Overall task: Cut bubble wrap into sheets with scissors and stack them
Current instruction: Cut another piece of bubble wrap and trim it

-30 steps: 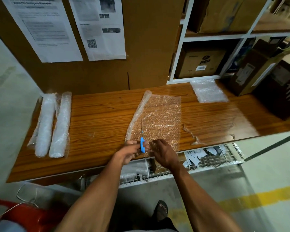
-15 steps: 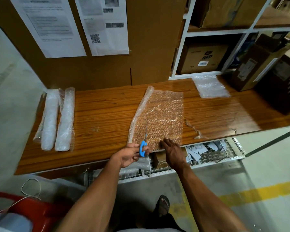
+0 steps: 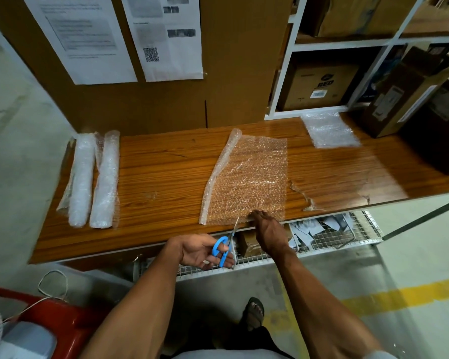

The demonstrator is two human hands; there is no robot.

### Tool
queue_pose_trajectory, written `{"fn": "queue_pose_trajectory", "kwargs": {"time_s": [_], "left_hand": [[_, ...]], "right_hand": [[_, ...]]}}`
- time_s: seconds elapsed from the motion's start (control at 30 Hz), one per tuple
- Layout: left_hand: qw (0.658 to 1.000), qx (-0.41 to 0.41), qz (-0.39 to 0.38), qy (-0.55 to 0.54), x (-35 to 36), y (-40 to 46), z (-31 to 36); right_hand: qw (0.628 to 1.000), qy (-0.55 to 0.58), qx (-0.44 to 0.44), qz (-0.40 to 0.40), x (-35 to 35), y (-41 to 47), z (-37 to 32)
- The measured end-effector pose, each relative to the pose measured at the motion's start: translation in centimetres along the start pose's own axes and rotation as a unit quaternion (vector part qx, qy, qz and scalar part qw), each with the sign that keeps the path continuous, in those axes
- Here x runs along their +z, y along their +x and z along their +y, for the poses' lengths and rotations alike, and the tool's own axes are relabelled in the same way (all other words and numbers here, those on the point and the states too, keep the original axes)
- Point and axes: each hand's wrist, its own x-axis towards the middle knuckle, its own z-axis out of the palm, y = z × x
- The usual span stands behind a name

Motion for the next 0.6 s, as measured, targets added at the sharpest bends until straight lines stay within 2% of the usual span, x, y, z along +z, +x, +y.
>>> {"fn": "queue_pose_trajectory", "kwargs": {"time_s": [0.13, 0.3, 0.6], "left_hand": [[0.999, -0.028, 0.019, 0.010, -0.2, 0.1, -0.3], [0.995, -0.007, 0.100, -0.026, 0.3, 0.4, -0.2], [0.986, -0.001, 0.164, -0.020, 1.1, 1.3, 0.1]], "right_hand": [[1.000, 0.004, 0.018, -0.003, 0.3, 0.3, 0.2], [0.999, 0.037, -0.037, 0.003, -0.2, -0.4, -0.5], [0.993, -0.034, -0.052, -0.099, 2.3, -0.9, 0.0]]}}
